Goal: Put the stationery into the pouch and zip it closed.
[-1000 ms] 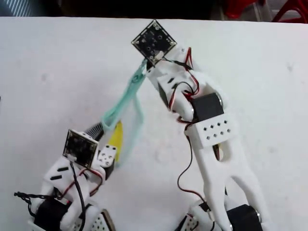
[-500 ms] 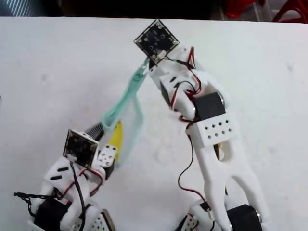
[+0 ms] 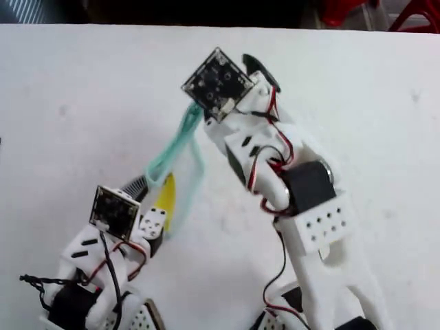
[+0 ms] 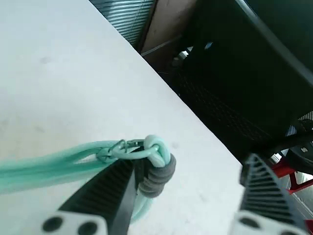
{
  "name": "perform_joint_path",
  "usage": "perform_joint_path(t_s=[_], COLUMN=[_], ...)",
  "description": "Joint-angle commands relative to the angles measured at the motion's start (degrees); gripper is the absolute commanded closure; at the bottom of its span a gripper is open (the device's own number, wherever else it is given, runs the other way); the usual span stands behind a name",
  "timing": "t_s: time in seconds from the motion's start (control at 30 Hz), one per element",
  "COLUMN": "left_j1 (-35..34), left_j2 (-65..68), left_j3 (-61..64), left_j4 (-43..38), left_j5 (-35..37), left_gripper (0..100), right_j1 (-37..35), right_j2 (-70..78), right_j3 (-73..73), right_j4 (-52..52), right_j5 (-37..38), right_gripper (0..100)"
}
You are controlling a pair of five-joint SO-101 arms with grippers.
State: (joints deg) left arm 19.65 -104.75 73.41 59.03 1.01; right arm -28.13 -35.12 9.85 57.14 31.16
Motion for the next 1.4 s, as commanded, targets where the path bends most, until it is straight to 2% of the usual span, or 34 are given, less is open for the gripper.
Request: perform_joint_path(t_s=[0.0, 0.23, 0.37, 0.47, 0.57, 0.7, 0.8, 0.93, 1.03, 1.17, 1.37], left_j1=[0.7, 0.7, 0.7, 0.7, 0.7, 0.7, 0.7, 0.7, 0.7, 0.2, 0.2], left_j2=[0.0, 0.0, 0.0, 0.0, 0.0, 0.0, 0.0, 0.0, 0.0, 0.0, 0.0], left_j3=[-1.1, -1.1, -1.1, -1.1, -1.1, -1.1, -1.1, -1.1, -1.0, -0.8, -0.8], left_j4=[-1.0, -1.0, -1.0, -1.0, -1.0, -1.0, -1.0, -1.0, -0.9, 0.4, 0.9], left_j5=[0.1, 0.1, 0.1, 0.1, 0.1, 0.1, 0.1, 0.1, 0.4, 0.5, 0.5], left_gripper=[98, 98, 98, 98, 98, 98, 98, 96, 88, 77, 77], right_j1=[-2.6, -2.4, 2.2, 6.5, 8.0, 8.4, 8.5, 8.5, 8.5, 8.5, 8.6], right_j2=[-5.2, -10.4, -10.0, -9.5, -9.6, -9.7, -9.7, -9.7, -9.7, -9.7, -9.7], right_j3=[-1.7, -1.7, -1.4, 1.0, 5.3, 11.4, 16.4, 21.9, 28.0, 38.3, 46.7], right_j4=[3.9, 18.3, 26.8, 27.6, 25.4, 20.9, 18.0, 11.5, 5.1, -5.2, -15.6], right_j5=[0.2, 0.5, 4.7, 8.0, 8.0, 7.6, 2.2, -3.0, -5.4, -6.5, -6.7], right_gripper=[69.4, 71.4, 71.4, 71.5, 75.2, 99.8, 92.6, 98.5, 98.1, 98.2, 98.2])
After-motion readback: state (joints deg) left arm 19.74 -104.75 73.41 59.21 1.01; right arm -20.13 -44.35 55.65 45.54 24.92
